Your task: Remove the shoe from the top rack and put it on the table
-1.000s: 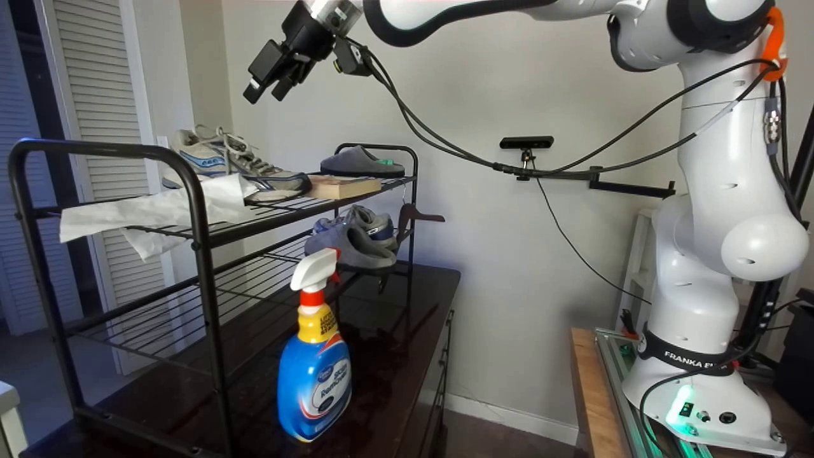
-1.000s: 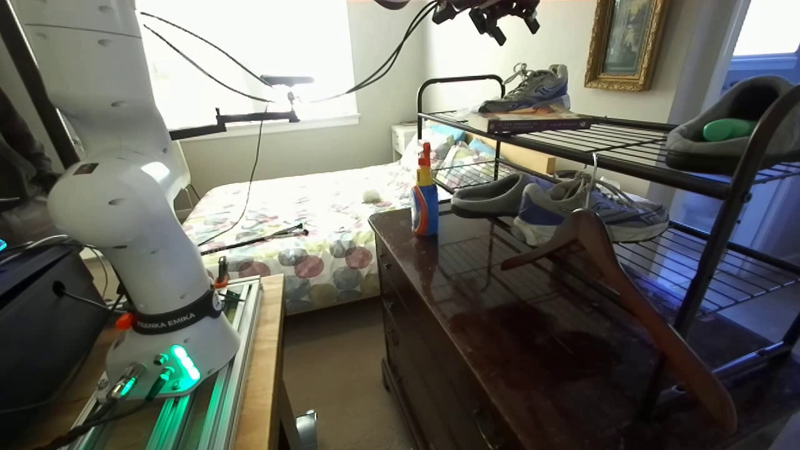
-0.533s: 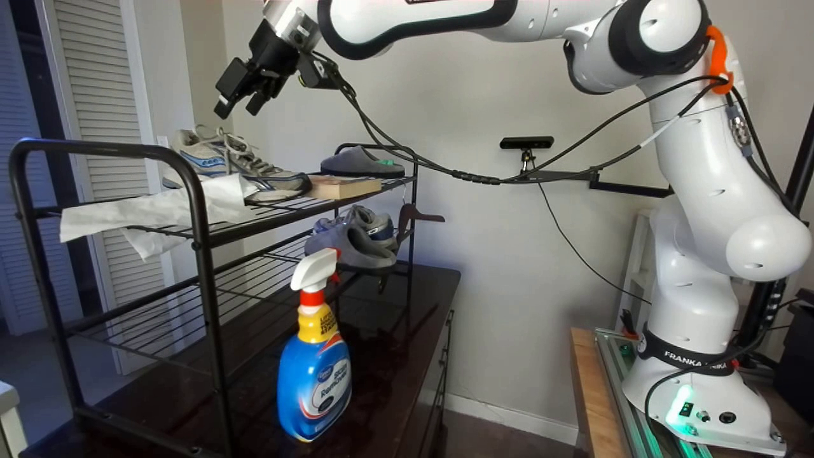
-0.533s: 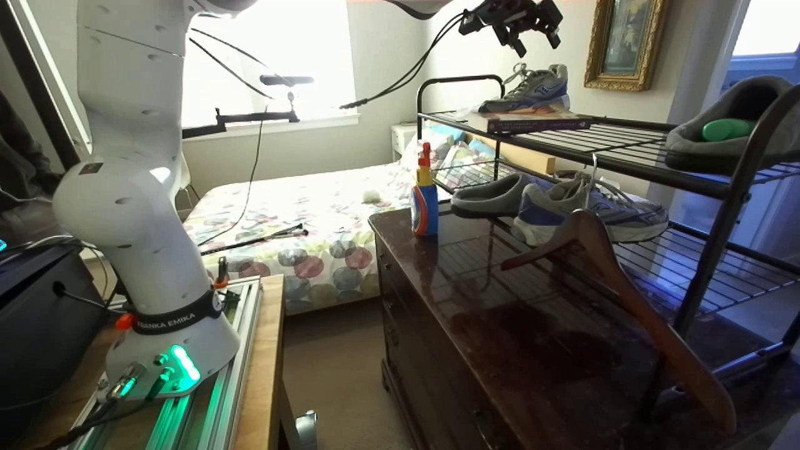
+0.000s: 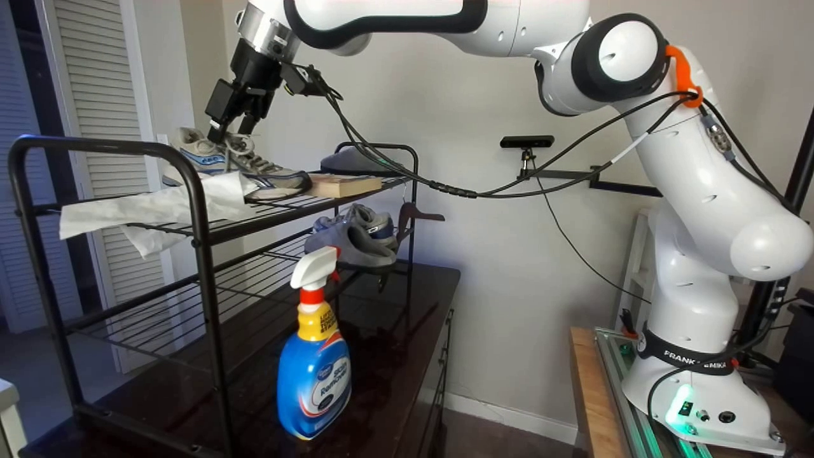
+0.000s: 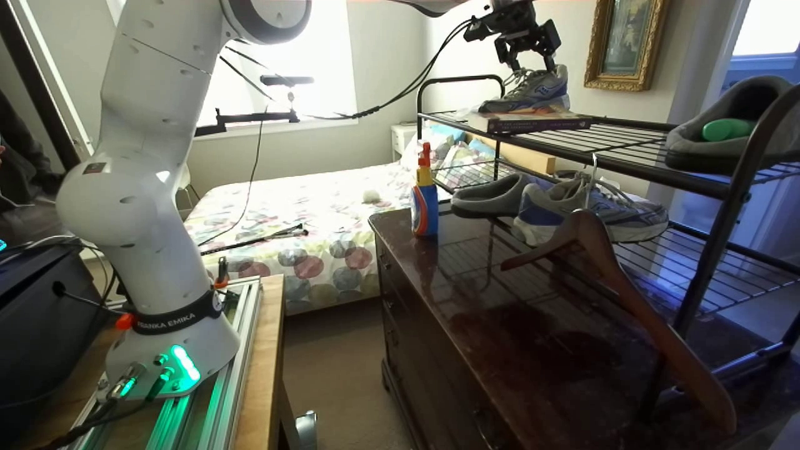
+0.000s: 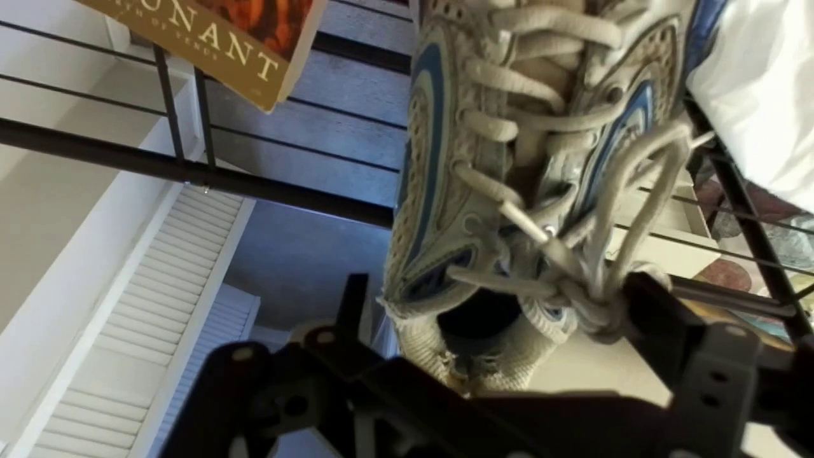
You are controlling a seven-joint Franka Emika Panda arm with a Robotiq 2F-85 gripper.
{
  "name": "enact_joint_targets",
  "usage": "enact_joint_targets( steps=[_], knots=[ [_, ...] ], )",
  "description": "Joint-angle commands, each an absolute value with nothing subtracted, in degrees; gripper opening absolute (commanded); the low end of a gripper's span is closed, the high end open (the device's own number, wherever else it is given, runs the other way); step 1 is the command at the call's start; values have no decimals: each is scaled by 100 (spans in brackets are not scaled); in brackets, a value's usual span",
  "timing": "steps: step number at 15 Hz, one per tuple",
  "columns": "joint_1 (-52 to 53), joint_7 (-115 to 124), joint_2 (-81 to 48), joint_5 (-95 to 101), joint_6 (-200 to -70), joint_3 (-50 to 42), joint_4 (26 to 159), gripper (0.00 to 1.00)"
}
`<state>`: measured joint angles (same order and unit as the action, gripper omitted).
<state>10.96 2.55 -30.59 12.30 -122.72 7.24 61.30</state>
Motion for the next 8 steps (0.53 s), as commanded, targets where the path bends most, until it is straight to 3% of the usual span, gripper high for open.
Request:
enact_joint_targets(
  steps=[1,8],
  knots=[
    [1234,64,-3605,1023,-11579,618,5168,100],
    [1248,61,-4177,1068,-11159,763,4415,100]
  ],
)
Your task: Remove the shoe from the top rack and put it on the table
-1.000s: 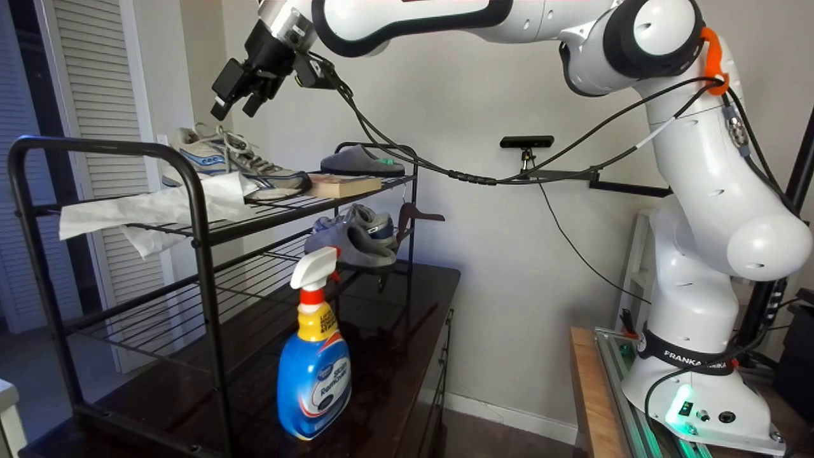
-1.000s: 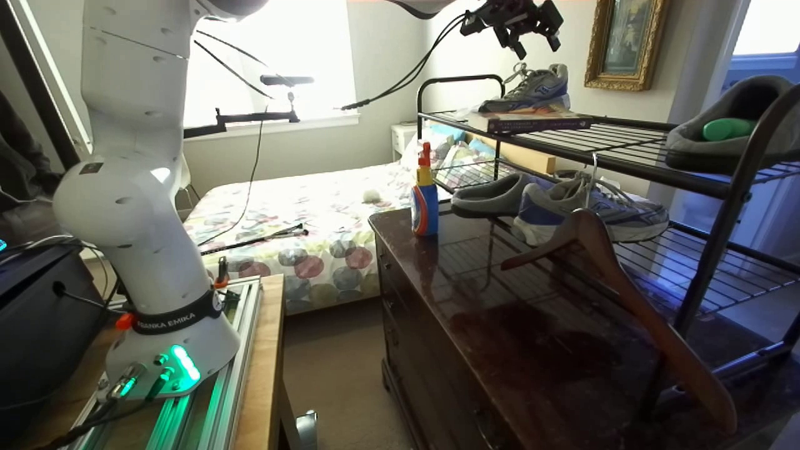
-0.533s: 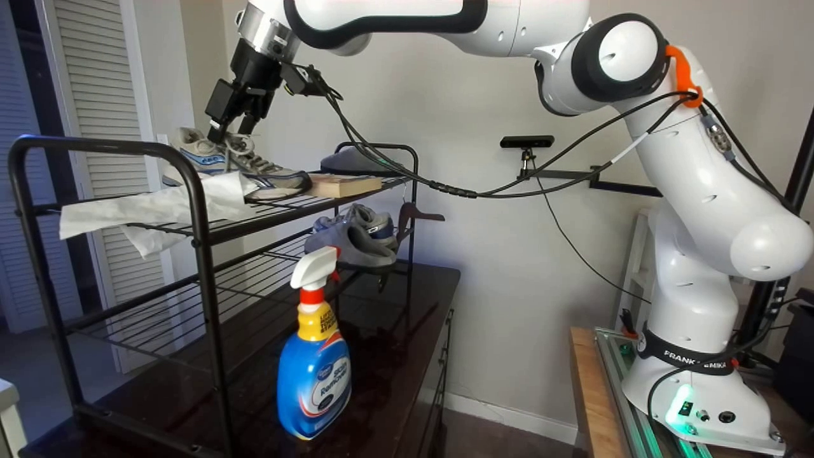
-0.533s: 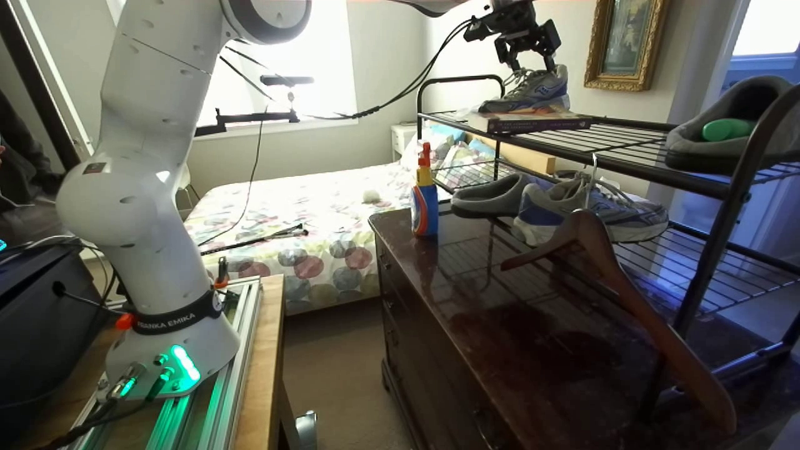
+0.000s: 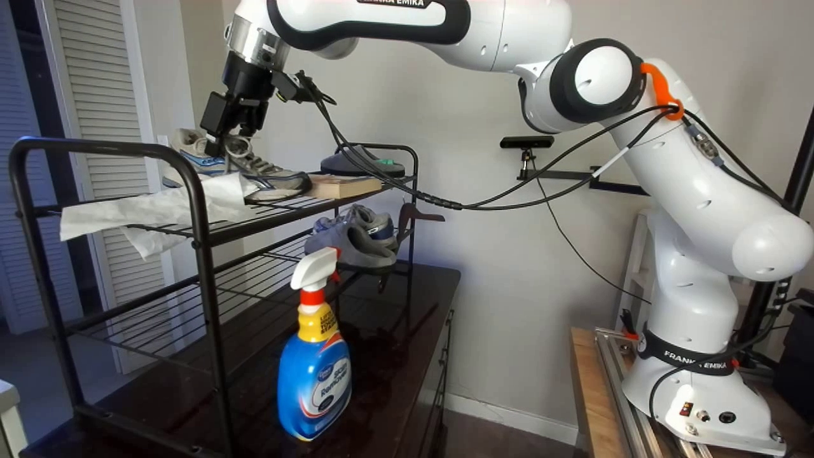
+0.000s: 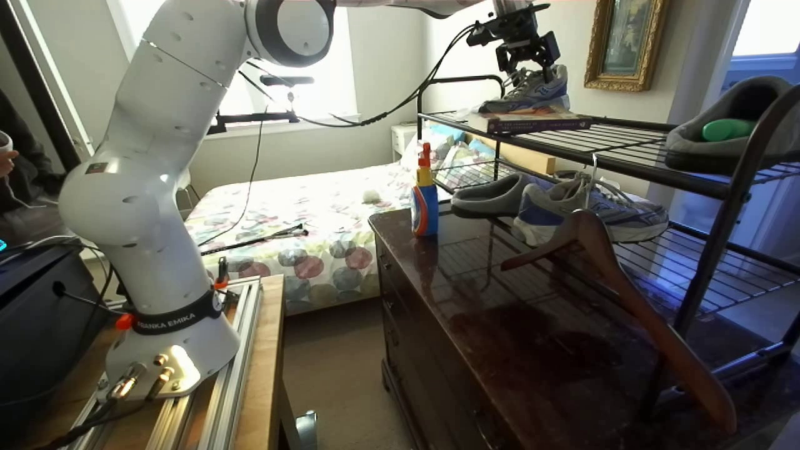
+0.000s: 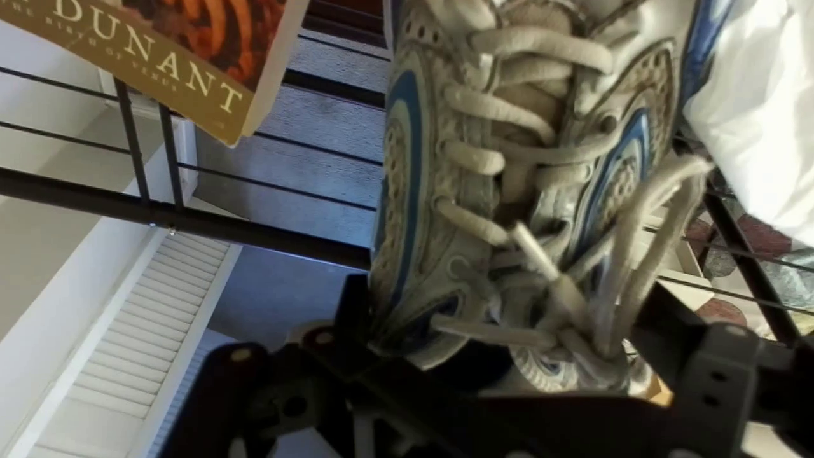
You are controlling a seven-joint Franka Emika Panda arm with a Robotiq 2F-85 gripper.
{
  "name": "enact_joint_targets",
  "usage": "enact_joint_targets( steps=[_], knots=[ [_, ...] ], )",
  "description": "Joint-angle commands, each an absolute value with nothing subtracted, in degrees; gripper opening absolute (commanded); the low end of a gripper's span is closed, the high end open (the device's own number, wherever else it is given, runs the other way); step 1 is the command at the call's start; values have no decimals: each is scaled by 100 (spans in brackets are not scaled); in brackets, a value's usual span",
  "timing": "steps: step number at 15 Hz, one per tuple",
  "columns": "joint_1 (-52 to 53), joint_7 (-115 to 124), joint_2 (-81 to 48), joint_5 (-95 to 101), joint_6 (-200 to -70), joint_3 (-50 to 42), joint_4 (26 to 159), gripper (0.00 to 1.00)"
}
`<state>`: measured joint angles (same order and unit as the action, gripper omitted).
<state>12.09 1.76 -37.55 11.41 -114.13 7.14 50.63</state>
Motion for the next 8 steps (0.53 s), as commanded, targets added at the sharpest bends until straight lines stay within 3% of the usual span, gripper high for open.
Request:
enact_joint_targets(
  steps=[1,2,4,8],
  knots=[
    [1258,82,-4236,1088,-11101,761,4340,100],
    [1264,98,-4285,1102,-11040,754,4276,100],
    [1290,140,-4369,1145,-10879,722,4156,72],
    [1340,200,-4404,1198,-10607,690,3931,47]
  ],
)
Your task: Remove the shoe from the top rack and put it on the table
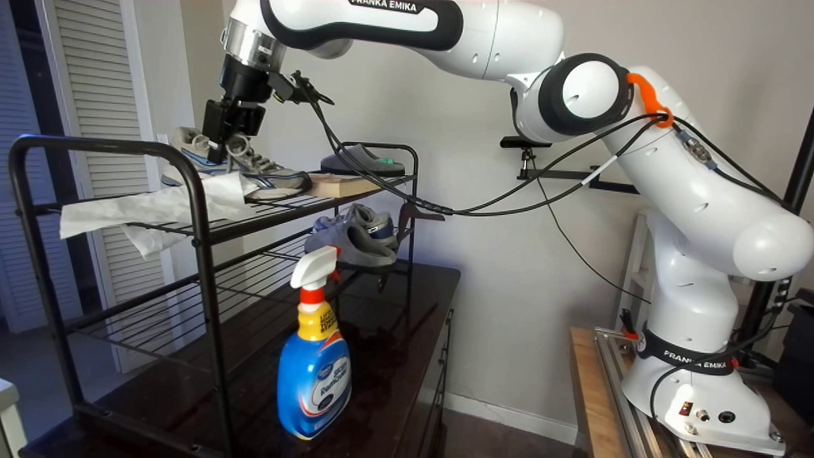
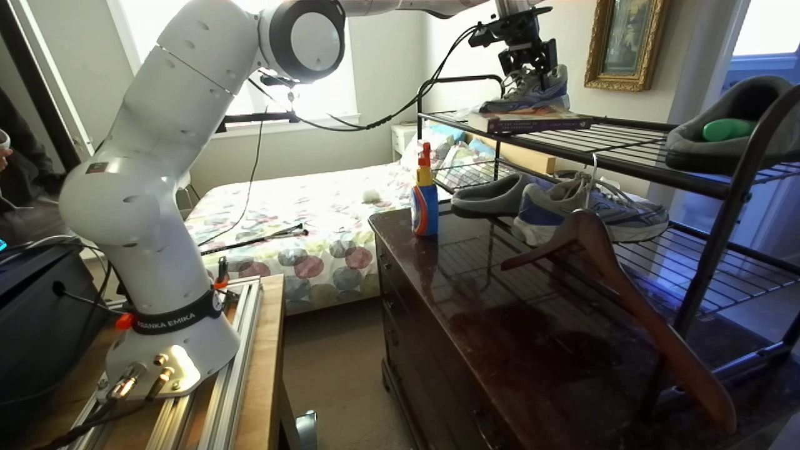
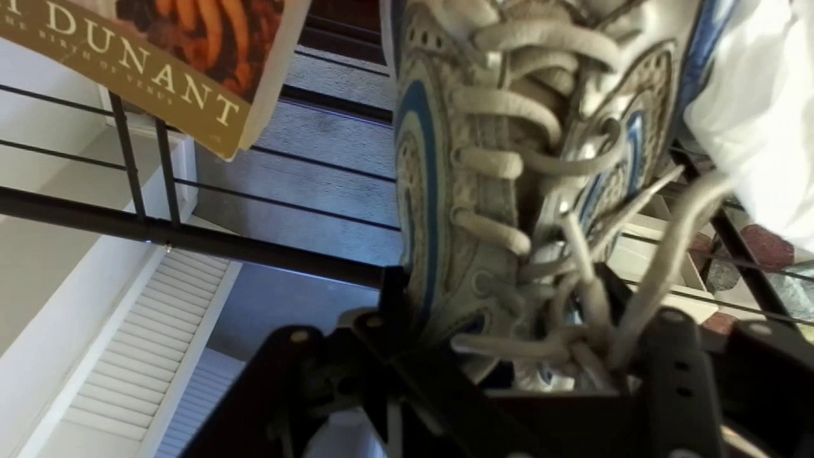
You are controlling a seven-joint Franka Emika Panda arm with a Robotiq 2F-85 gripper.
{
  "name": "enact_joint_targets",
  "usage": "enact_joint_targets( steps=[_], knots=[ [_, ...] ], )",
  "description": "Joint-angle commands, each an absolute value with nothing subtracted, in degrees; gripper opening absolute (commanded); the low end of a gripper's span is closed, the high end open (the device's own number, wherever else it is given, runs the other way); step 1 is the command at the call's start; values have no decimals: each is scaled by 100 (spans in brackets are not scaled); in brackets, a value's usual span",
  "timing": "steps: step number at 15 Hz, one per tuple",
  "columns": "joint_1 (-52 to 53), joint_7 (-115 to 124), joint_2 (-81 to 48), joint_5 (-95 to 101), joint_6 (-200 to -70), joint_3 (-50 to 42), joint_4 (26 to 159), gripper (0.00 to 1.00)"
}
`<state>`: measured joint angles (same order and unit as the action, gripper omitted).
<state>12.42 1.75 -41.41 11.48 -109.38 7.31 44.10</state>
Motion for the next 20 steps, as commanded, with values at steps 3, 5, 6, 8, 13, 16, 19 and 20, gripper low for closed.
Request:
enact_joint_targets(
  steps=[3,5,6,8,13,16,19,20],
  knots=[
    [1366,258,-4383,1208,-10461,661,3822,31],
    [1362,290,-4347,1186,-10376,672,3768,25],
    [1369,296,-4328,1196,-10366,668,3740,20],
    [1407,277,-4244,1217,-10322,679,3709,15],
    [1630,228,-3901,1319,-10302,668,3602,9],
    [1816,205,-3535,1423,-9954,648,3626,9],
    [2077,420,-3119,1902,-9601,422,3771,9],
    [2106,420,-3002,1981,-9442,416,3817,9]
  ],
)
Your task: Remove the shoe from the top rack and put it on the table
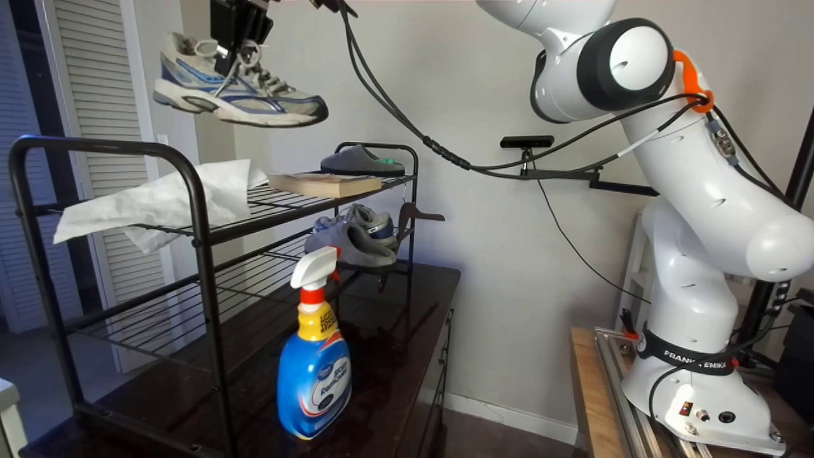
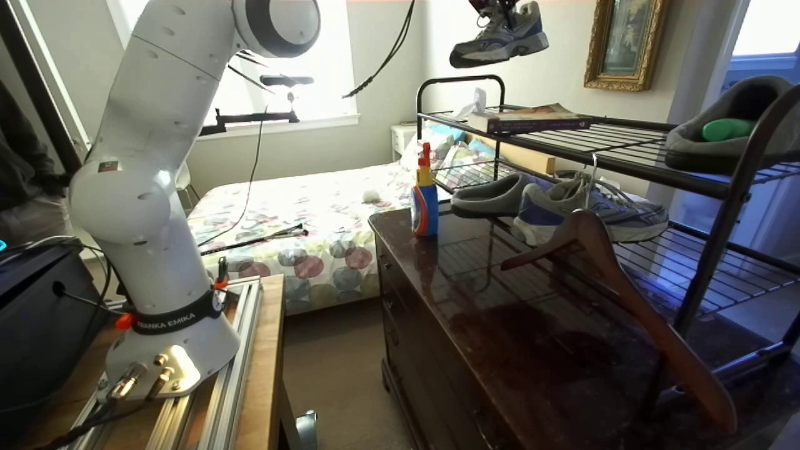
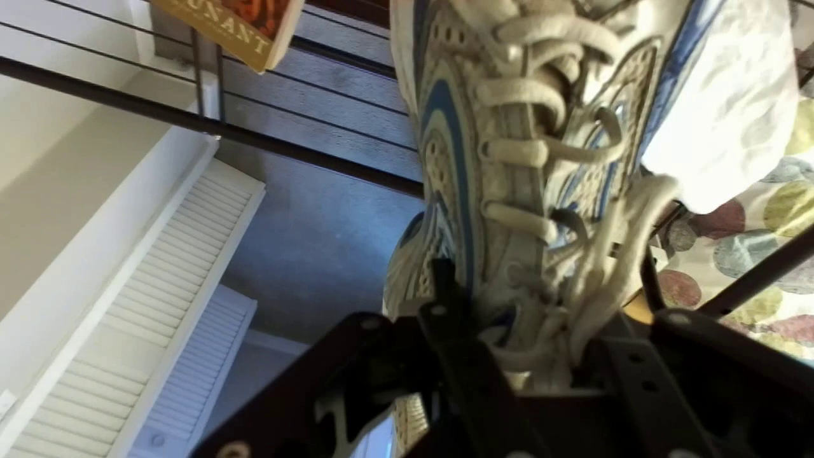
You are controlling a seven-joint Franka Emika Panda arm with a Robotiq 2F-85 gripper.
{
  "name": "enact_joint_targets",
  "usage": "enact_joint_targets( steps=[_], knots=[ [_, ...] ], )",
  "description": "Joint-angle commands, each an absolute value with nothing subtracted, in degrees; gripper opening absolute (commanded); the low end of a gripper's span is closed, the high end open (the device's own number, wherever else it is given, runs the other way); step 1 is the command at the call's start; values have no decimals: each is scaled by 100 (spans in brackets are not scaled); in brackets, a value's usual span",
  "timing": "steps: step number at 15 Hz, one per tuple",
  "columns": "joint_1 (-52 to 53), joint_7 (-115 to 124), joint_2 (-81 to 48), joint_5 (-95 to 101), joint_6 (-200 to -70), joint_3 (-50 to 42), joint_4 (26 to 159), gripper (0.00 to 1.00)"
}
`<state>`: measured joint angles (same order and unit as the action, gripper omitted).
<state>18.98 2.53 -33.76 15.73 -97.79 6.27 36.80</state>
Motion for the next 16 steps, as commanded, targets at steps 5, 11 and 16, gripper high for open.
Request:
enact_joint_targets(
  steps=[5,11,16],
  knots=[
    [2211,278,-2493,1861,-8471,558,4177,9],
    [2081,652,-1676,1282,-8157,879,5395,9],
    [1833,899,-876,482,-8044,841,6742,9]
  ],
)
